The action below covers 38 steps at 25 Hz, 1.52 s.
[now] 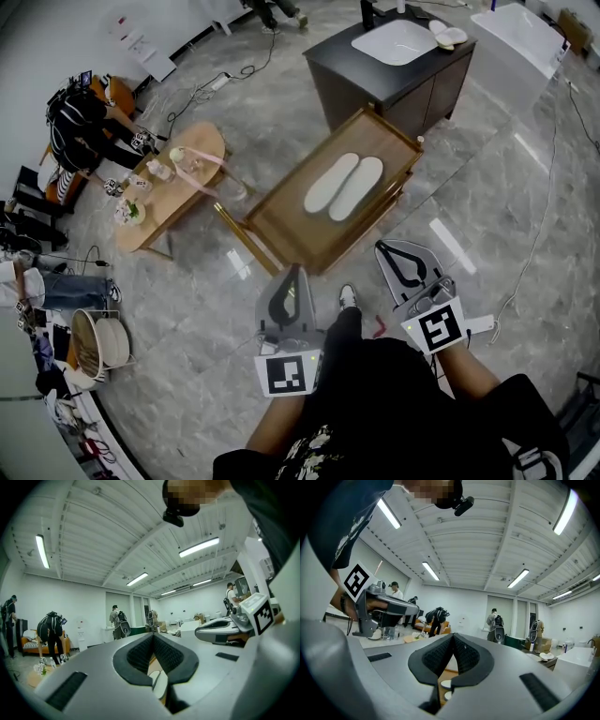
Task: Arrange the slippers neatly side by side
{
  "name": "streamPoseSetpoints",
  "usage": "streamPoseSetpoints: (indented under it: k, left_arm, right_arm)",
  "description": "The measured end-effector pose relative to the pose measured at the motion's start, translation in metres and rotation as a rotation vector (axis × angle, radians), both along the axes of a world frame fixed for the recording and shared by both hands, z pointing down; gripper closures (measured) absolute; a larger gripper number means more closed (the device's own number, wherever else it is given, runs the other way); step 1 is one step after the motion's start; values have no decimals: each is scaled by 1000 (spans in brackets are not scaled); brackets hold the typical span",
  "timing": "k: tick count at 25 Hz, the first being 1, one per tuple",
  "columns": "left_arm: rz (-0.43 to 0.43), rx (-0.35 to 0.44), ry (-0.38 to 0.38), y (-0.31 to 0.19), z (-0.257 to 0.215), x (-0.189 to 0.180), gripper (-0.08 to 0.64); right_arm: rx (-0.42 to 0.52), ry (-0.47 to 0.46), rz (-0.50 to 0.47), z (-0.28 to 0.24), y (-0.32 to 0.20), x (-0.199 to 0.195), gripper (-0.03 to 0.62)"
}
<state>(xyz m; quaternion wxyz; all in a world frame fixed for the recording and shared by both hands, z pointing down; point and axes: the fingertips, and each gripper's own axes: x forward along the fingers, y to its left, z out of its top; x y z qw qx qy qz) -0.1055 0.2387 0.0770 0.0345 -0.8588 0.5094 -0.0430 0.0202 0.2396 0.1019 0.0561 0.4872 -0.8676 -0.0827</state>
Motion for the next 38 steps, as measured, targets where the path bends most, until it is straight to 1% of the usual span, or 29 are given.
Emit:
streamPoseSetpoints:
  k: [2, 8, 12, 14, 17, 20, 23, 26, 30, 32, 35, 37, 38]
  left_arm:
    - [15, 4, 2, -12, 2, 0, 558]
    - [63, 3, -3, -45, 3, 0, 558]
    - [86, 9, 6, -65, 8, -6, 558]
    - [104, 13, 7, -77, 12, -6, 558]
    - [132, 3, 15, -93, 21, -8, 558]
    - [153, 6, 31, -106, 24, -11, 558]
    - [162, 18, 43, -118, 24, -14, 558]
    - [173, 20, 59, -123, 25, -16, 558]
    - [170, -8, 69, -134, 32, -22, 558]
    - [168, -9, 75, -138, 31, -22, 558]
    - [172, -13, 53, -139, 33, -20, 558]
    - [171, -32, 35, -141, 40, -18, 558]
    - [168, -45, 32, -142, 43, -17, 558]
  right_arm:
    - [9, 27, -6, 2, -9, -6, 595]
    - [-19, 41, 29, 5, -38, -8, 595]
    - [6, 74, 44, 4, -56, -12, 595]
    - [3, 73, 60, 6, -65, -14, 595]
    - [-14, 32, 101, 7, -78, -12, 595]
    - [-4, 67, 105, 6, -86, -17, 595]
    - [17, 130, 91, 4, -94, -23, 595]
    - [16, 159, 94, 5, -99, -26, 595]
    - [0, 159, 89, 10, -109, -33, 592]
    - [0, 172, 76, 10, -113, -36, 592]
    - [-17, 171, 69, 16, -119, -35, 592]
    - [-41, 150, 77, 25, -124, -32, 592]
    - [-53, 140, 80, 29, -127, -30, 581]
